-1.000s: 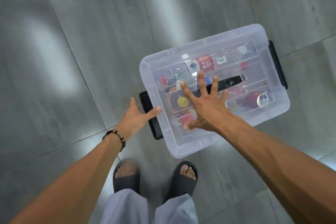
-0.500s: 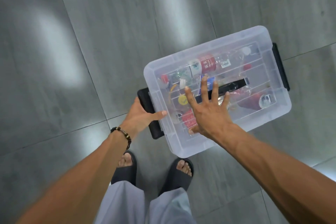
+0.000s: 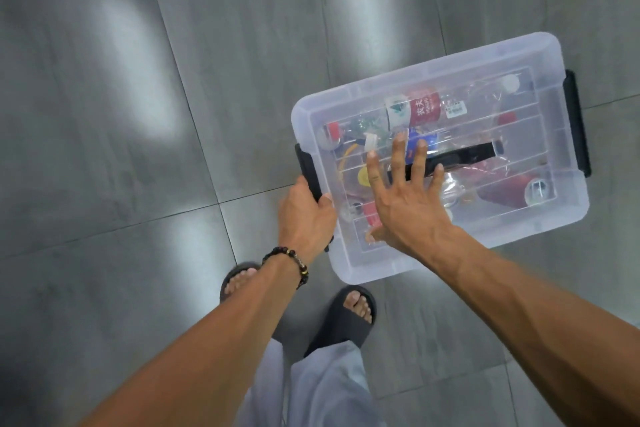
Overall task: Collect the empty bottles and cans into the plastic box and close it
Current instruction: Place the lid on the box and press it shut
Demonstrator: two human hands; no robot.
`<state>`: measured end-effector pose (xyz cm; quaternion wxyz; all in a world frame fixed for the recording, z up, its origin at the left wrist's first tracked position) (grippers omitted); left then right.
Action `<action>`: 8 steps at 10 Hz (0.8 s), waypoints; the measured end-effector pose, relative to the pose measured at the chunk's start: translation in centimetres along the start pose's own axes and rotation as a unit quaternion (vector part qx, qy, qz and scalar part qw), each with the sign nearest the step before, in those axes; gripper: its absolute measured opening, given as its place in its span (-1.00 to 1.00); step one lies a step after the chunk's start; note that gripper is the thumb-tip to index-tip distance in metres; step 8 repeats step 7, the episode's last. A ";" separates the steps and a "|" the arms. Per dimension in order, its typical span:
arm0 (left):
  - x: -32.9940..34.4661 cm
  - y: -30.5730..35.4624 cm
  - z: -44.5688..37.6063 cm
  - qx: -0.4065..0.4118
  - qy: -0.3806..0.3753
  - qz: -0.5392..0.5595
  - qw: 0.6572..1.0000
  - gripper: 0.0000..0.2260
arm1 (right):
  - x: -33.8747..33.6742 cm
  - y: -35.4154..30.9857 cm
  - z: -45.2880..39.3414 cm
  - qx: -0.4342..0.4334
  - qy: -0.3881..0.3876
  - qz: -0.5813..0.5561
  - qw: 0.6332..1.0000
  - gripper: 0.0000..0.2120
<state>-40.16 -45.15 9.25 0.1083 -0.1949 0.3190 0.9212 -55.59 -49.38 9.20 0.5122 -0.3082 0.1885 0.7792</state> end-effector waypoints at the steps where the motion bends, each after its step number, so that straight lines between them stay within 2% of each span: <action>1: 0.5 0.1 0.0 0.010 0.009 -0.033 0.999 -0.82 | 0.3 0.3 -0.1 -0.001 0.005 0.001 1.000 0.27; 3: 1.2 1.3 0.7 0.011 0.076 -0.121 0.990 -0.85 | 0.4 0.3 -0.3 0.000 0.012 -0.002 1.000 0.29; 4: 1.1 1.3 0.7 0.014 0.071 -0.135 0.988 -0.83 | 0.2 0.1 -0.2 0.001 0.008 -0.002 1.000 0.29; 6: -1.3 1.4 0.6 0.009 -0.038 -0.115 0.993 -0.74 | -1.2 0.6 1.0 0.008 0.014 -0.038 0.999 0.22; 7: -4.0 2.7 2.0 0.038 -0.034 -0.121 0.991 -0.61 | -3.5 0.7 3.0 0.030 0.038 -0.095 0.994 0.07; 8: -4.0 2.7 2.0 0.038 -0.034 -0.121 0.991 -0.61 | -3.5 0.7 3.0 0.030 0.038 -0.095 0.994 0.07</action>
Point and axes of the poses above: each hand's wrist, its own z-axis away from the middle knuckle, its own x-axis out of the palm, y = z × x, the point moved 2 cm from there along -z, towards the middle knuckle, and after that the axes turned 1 degree about -z, right-handed, at the moved point
